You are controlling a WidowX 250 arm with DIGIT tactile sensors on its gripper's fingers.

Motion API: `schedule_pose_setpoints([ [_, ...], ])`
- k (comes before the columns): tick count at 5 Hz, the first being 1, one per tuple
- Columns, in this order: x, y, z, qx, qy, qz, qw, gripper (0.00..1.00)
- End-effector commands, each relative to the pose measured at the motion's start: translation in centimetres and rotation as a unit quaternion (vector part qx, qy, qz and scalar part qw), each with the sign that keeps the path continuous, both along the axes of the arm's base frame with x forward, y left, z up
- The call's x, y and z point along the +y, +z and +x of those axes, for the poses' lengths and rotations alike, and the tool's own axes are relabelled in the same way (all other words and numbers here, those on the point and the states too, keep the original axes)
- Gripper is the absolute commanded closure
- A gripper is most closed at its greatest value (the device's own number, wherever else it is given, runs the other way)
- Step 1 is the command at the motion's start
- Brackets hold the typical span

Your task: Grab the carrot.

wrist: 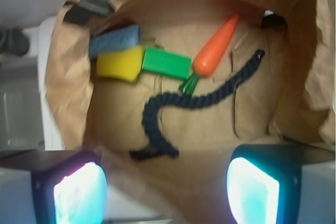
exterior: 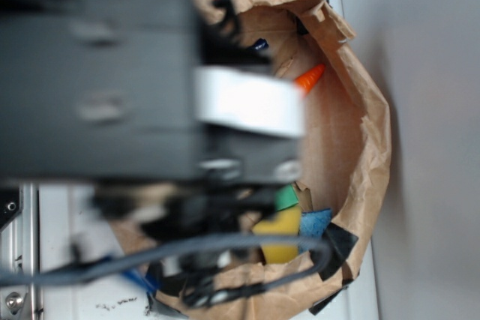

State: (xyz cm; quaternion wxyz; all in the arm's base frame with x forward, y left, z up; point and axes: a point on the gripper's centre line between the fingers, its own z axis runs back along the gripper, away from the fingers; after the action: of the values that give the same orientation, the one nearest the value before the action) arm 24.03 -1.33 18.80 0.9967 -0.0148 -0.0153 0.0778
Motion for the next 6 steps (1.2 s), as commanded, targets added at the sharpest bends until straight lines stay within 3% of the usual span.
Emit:
schedule_pose_setpoints([
  [1,0.0,3.6,2.8,-0.059,-0.016,-0.082,0.995,0.00],
  [5,0.0,3.6,2.8,-0.059,-0.016,-0.082,0.995,0.00],
  [6,0.9,1.7,3.0,-0.055,-0.016,-0.082,0.995,0.00],
])
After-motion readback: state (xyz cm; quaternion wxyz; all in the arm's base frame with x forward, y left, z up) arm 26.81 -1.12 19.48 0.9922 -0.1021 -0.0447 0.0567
